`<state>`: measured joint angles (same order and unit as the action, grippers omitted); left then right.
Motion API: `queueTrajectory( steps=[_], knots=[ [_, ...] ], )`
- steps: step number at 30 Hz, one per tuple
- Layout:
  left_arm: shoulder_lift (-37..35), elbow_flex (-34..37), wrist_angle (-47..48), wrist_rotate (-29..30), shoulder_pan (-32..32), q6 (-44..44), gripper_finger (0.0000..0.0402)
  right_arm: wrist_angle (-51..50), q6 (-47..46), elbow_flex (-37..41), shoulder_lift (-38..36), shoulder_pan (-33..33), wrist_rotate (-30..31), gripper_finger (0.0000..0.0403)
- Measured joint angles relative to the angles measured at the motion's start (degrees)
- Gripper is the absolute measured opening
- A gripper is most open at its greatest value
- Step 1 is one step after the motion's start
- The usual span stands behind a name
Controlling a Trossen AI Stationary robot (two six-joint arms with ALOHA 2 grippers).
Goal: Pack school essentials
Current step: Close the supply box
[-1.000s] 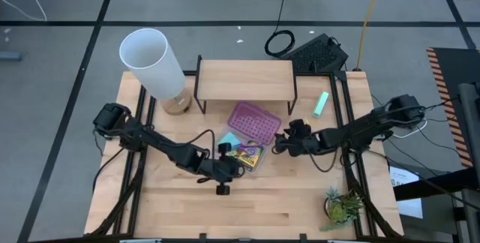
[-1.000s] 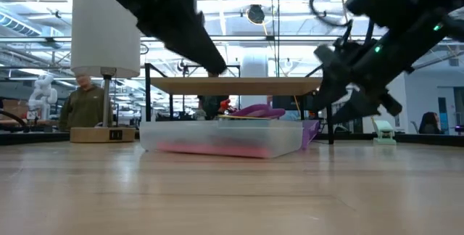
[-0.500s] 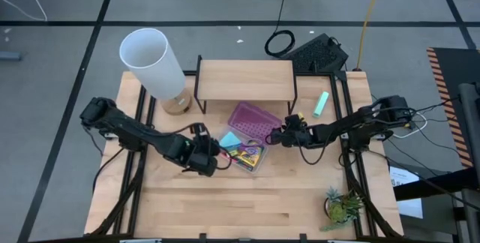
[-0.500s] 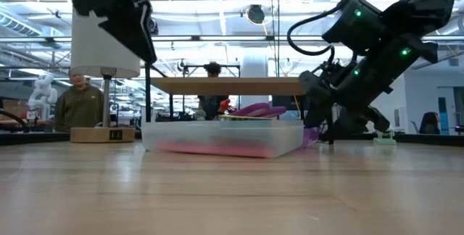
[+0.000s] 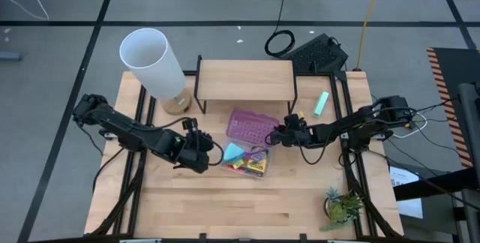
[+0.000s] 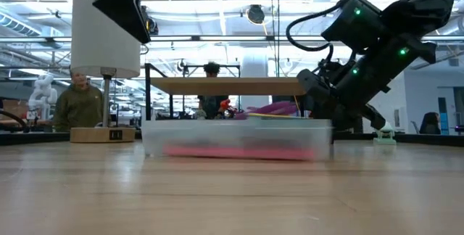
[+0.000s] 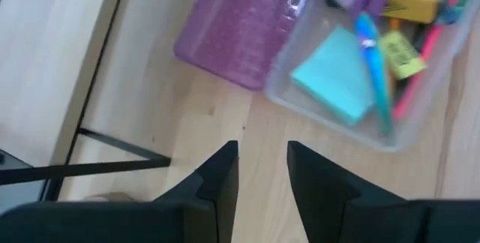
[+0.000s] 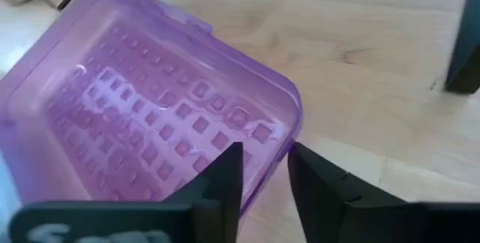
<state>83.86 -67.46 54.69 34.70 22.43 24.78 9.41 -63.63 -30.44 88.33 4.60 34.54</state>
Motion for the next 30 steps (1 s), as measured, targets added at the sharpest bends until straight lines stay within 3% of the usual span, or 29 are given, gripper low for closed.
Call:
queueTrajectory(
  steps=[6, 11, 24, 27, 30],
  knots=[
    [-0.1, 0.0, 0.3, 0.0, 0.1, 0.4, 0.012, 2.4, 3.9, 0.0, 0.0, 2.9, 0.5, 0.007],
    [0.0, 0.0, 0.5, 0.0, 0.1, 0.5, 0.012, 9.5, 12.9, 0.0, 0.0, 5.2, 3.4, 0.0054],
    [0.0, 3.4, 3.8, -2.2, 0.1, 2.4, 0.012, 19.5, 30.4, 0.0, 0.0, 11.0, 15.8, 0.0023],
    [0.0, 8.4, -2.5, -1.6, -0.3, 2.7, 0.012, 19.6, 33.0, 0.0, 0.0, 12.9, 18.3, 0.0015],
    [0.0, 15.5, -16.0, -2.4, -1.6, -1.8, 0.012, 19.6, 35.3, 0.0, 0.0, 14.5, 20.3, 0.0009]
  ],
)
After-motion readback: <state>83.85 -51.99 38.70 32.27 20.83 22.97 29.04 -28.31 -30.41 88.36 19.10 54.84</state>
